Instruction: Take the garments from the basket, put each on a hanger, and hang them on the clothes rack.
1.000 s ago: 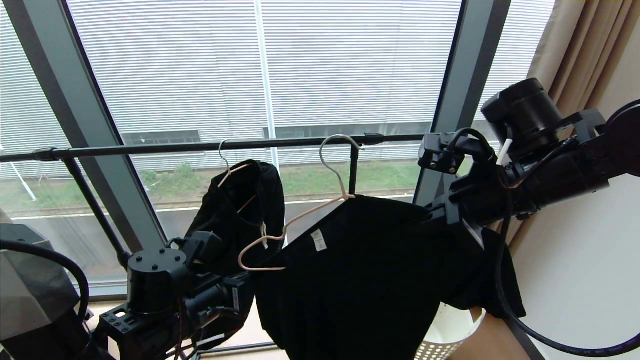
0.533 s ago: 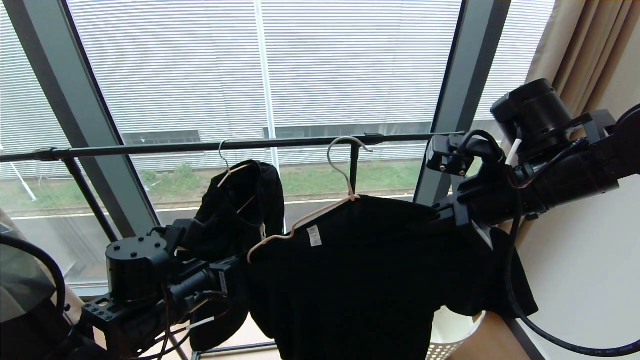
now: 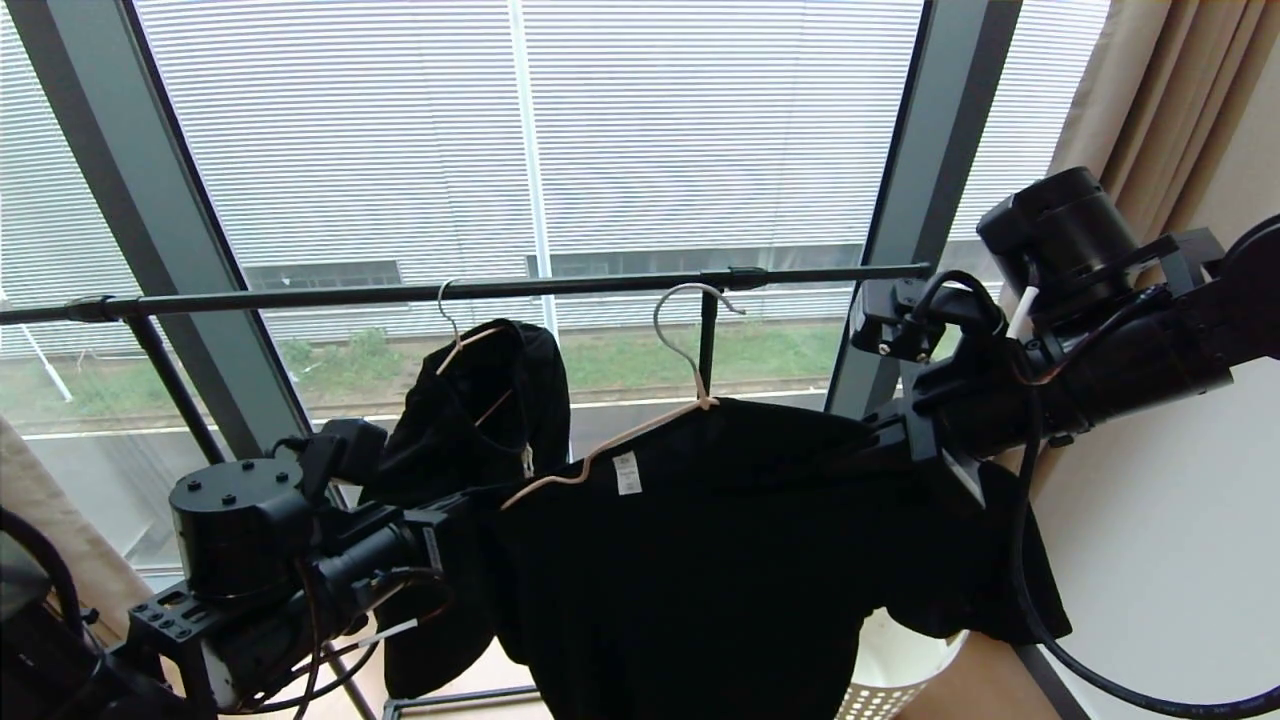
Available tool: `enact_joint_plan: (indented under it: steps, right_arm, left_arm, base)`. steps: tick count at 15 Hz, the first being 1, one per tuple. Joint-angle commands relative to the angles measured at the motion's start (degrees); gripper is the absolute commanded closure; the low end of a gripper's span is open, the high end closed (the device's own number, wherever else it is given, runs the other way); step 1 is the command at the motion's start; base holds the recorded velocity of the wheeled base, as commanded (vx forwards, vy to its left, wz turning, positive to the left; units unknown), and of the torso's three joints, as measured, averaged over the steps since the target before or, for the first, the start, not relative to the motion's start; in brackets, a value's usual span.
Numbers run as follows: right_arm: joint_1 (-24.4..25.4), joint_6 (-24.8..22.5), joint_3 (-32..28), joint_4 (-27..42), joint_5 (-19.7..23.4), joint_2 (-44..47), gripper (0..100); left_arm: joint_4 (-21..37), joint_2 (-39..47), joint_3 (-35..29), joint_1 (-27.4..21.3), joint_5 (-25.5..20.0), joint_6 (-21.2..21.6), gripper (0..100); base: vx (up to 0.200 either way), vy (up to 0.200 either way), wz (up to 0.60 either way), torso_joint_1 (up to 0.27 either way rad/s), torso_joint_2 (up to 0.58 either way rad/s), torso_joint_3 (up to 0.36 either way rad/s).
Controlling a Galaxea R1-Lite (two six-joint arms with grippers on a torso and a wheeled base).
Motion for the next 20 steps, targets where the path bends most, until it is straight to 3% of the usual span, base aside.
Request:
enact_joint_plan:
  steps: [1,11,16,20]
  right_arm:
    - [0.61,0.26,0.05,-1.64,0.09,1.51,100]
    - [2.72,3.86,5.06,-12.98,0.44,4.41,100]
    - [3.95,6.15,10.69,-23.62,4.57,5.9,100]
    - [4.47,6.15,15.79,-31.18,9.23,6.52,100]
  left_arm:
    - [0.14,-3.14,0.2,-0.69,-0.02,-0.03,100]
    - [5.5,-12.28,0.47,-5.79,0.25,-0.03,100]
    - [5.68,-14.13,0.38,-7.9,0.33,-0.03,100]
    - [13.5,-19.31,-1.29,-11.06,0.42,-0.03,100]
  base:
    - [0.0,0.0,0.0,0.0,0.0,0.0]
    - [0.0,0.0,0.0,0.0,0.0,0.0]
    - [0.0,0.0,0.0,0.0,0.0,0.0]
    - [0.0,0.0,0.0,0.0,0.0,0.0]
